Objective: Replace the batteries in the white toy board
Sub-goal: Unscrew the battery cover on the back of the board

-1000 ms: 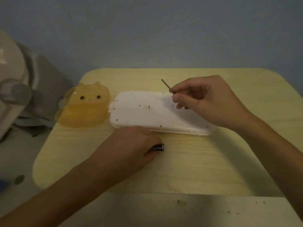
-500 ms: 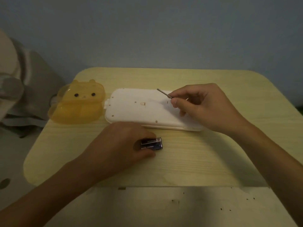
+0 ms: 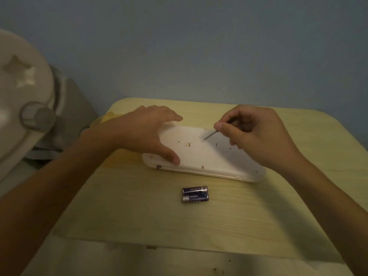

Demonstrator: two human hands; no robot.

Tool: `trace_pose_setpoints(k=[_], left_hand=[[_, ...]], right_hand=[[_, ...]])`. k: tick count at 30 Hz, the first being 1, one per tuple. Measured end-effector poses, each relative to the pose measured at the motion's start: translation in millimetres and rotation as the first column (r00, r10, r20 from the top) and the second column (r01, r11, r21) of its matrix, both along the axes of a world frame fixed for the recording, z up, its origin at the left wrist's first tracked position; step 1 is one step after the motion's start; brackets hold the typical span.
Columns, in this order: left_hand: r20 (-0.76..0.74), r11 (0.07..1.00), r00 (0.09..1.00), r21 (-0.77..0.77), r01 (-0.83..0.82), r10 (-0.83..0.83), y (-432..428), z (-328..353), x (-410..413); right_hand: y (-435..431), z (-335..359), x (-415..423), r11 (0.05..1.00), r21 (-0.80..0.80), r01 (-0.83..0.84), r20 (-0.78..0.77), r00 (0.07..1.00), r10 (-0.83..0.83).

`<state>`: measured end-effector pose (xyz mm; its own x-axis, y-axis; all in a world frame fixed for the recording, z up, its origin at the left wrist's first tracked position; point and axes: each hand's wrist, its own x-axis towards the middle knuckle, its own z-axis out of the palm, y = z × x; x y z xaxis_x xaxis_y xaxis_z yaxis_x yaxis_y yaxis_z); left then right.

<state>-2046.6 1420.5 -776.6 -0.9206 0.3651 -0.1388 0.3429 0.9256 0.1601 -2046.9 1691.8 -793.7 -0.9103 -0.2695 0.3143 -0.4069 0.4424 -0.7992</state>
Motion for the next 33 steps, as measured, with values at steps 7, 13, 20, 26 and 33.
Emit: trace_pose_setpoints(k=[7, 13, 20, 26, 33], left_hand=[[0.109, 0.988, 0.994, 0.151, -0.006, -0.011, 21.0, -35.7, -2.6], [0.093, 0.978, 0.995, 0.209, 0.005, -0.025, 27.2, -44.3, -2.2], [0.091, 0.975, 0.996, 0.224, -0.004, -0.017, 27.0, -42.4, -0.5], [0.091, 0.977, 0.996, 0.215, -0.006, -0.014, 28.0, -42.4, -0.6], [0.088, 0.97, 0.996, 0.243, -0.002, -0.02, 27.3, -44.0, -1.3]], right_hand=[[-3.6, -8.5, 4.8, 0.992, 0.124, 0.002, -0.153, 0.988, 0.017], [0.8, -4.2, 6.7, 0.976, 0.217, 0.031, -0.247, 0.969, 0.024], [-1.6, -8.1, 5.2, 0.981, 0.193, 0.038, -0.238, 0.971, 0.009], [-3.7, -8.5, 2.9, 0.971, 0.236, 0.025, -0.248, 0.968, 0.036], [-21.0, -5.3, 2.2, 0.958, 0.288, -0.002, -0.371, 0.922, 0.114]])
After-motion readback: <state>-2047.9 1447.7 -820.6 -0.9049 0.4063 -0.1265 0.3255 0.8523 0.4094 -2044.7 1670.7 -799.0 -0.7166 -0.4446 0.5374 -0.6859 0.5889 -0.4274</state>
